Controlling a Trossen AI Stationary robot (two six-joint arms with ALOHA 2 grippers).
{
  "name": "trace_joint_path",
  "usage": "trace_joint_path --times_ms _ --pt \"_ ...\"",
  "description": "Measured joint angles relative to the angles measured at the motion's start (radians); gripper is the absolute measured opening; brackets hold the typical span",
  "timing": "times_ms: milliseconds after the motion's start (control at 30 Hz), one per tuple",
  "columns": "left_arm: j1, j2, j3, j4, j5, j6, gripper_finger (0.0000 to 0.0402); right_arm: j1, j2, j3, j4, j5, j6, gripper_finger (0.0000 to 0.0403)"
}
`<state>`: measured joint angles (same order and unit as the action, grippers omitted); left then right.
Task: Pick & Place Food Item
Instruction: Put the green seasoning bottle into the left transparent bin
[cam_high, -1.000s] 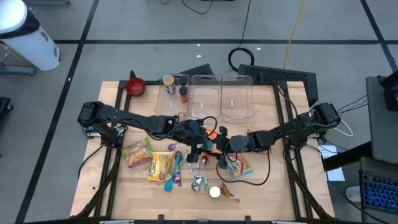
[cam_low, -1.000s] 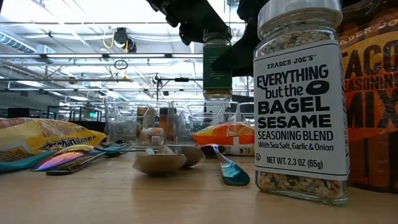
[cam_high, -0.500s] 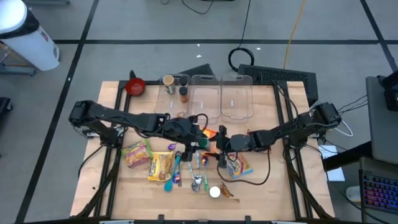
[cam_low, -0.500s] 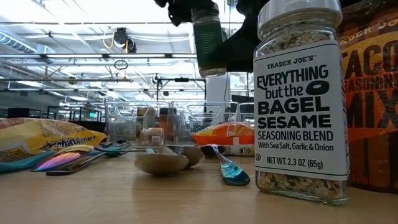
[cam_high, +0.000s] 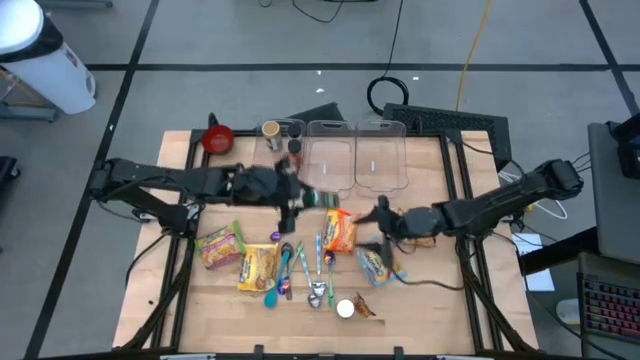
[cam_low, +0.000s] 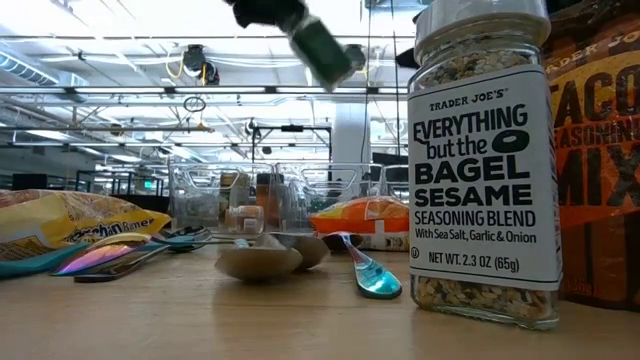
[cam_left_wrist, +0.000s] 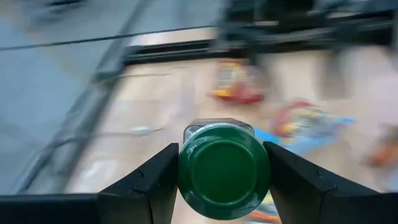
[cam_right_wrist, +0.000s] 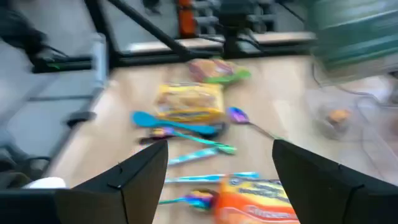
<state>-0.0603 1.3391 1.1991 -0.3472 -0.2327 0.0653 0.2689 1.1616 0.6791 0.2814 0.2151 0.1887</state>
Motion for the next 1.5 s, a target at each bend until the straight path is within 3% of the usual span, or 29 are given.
trace_joint_path --times_ms 300,533,633,767,867,1500 --pt "0.113 -0.120 -0.076 -0.039 -0.061 -0.013 0.0211 -0.001 -0.078 -0.166 0.315 0.025 -0.042 0.0277" --pt "0.287 -0.190 -0.076 -0.185 -0.118 -0.041 0.0211 -0.001 -0.076 -0.174 0.336 0.054 -0.044 0.0276" --pt "0.380 -0.205 -0.074 -0.212 -0.075 -0.081 0.0211 -0.001 -0.075 -0.174 0.332 0.098 -0.044 0.0277" --pt "0.530 -0.204 -0.075 -0.280 0.083 -0.132 0.0211 -0.001 -0.075 -0.174 0.335 0.100 -0.044 0.0276" --pt "0.611 -0.182 -0.074 -0.307 0.178 -0.146 0.0211 -0.001 -0.075 -0.174 0.335 0.101 -0.044 0.0273" --pt "0.807 0.150 -0.074 -0.339 0.210 -0.126 0.0211 -0.001 -0.075 -0.173 0.335 0.101 -0.047 0.0269"
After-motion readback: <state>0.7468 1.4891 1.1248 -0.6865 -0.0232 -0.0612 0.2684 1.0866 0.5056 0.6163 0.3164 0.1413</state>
